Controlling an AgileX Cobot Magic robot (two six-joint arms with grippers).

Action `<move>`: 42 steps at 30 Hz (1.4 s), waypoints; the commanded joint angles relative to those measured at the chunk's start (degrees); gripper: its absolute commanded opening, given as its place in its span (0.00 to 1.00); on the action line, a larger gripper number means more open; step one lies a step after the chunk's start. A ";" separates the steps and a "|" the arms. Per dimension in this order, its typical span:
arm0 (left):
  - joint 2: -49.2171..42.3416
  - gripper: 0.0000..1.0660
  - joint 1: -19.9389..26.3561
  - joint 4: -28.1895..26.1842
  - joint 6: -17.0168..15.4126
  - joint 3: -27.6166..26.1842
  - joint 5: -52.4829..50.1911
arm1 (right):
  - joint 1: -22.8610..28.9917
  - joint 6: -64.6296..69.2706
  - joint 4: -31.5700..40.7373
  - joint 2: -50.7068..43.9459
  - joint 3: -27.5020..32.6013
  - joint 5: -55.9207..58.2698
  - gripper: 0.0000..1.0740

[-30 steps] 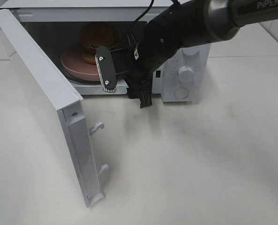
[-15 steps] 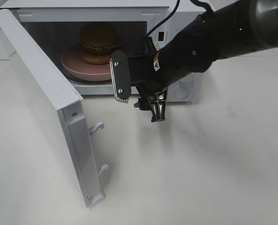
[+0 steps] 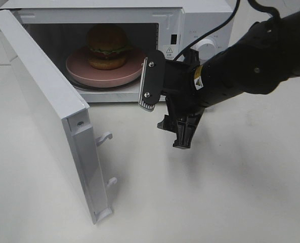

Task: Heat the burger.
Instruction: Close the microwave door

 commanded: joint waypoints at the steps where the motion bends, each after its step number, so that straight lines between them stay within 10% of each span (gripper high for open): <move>1: 0.06 0.73 -0.23 0.06 0.06 0.17 0.11 | -0.23 9.63 -0.11 -4.07 3.67 -1.03 0.66; 18: 0.06 0.73 -0.23 0.06 0.06 0.17 0.11 | -0.23 33.35 0.29 -18.62 15.41 0.57 0.66; 42: 0.06 0.73 -0.23 0.06 0.06 0.17 0.11 | -0.23 46.64 0.80 -39.82 15.93 37.47 0.66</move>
